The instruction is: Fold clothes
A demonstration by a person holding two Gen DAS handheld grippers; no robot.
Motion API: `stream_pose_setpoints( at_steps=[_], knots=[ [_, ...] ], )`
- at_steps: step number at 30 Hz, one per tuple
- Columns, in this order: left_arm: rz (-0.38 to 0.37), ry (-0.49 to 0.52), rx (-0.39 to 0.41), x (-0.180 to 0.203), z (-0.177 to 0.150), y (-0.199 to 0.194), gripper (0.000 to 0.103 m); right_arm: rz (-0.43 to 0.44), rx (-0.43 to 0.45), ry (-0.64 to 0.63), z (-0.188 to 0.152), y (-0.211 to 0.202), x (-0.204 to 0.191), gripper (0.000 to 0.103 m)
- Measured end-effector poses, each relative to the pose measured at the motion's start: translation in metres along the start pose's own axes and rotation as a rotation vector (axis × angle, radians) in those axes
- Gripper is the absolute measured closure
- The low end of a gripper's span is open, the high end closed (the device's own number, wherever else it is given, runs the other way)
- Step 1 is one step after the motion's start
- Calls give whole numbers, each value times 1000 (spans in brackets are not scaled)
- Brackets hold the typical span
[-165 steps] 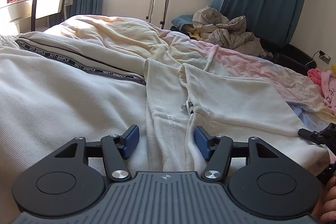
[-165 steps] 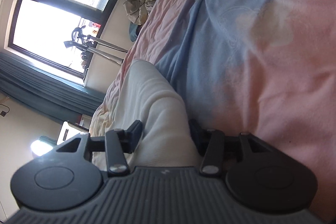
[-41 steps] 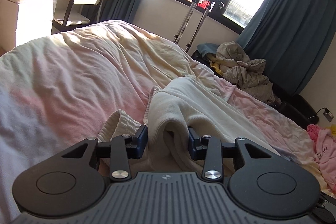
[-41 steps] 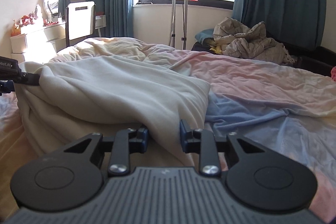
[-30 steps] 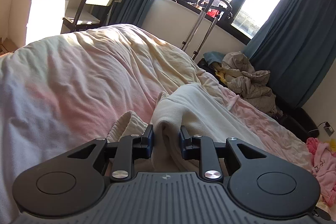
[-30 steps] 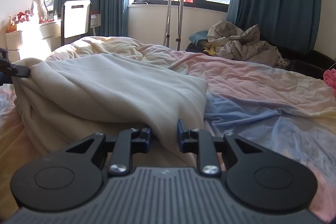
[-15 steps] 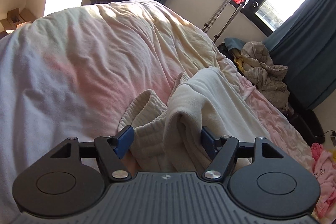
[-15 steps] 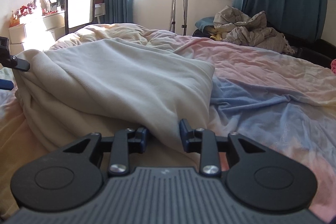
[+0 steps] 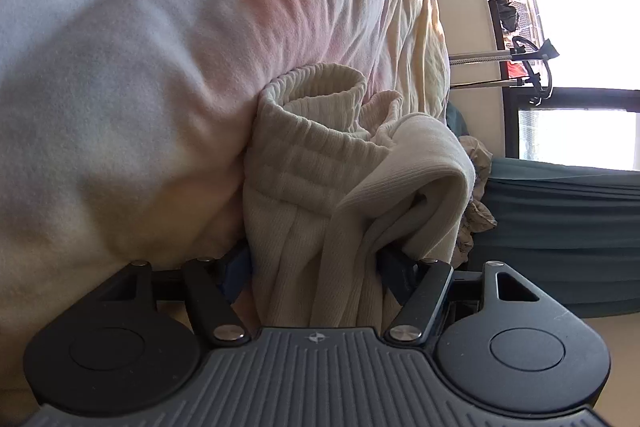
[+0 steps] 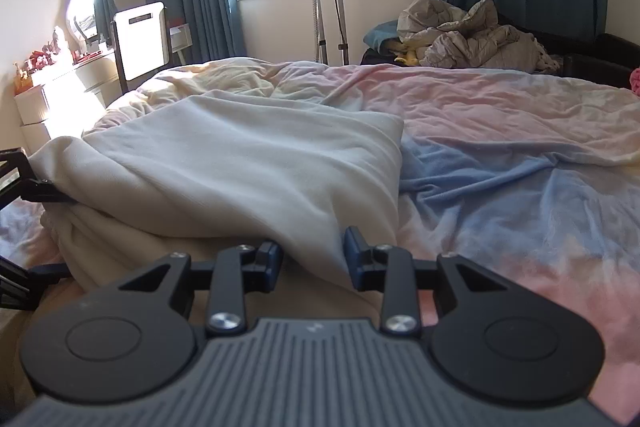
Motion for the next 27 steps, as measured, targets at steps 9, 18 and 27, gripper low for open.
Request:
stream_pose_setpoints(
  at_steps=[9,18,27],
  knots=[
    [-80,15,-26,3,-1,10,36,269,57,208,34,-45,11,55],
    [-106,50,-30,-9,-2,16,32,148,-85,242,43,49,57,37],
    [-109,117,-10,1,-1,32,27,398,-142,493,21,104,72,16]
  ],
)
Point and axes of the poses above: each gripper's, at about its wrist camera, not at the fingertips, and y roughly the way its jaws point, x to its right, z to its top, the point moved 5 cm from there along y, roughly the way its jaws point, and after that the axes turned 2 degrees about -z, right-handed, at the moved point
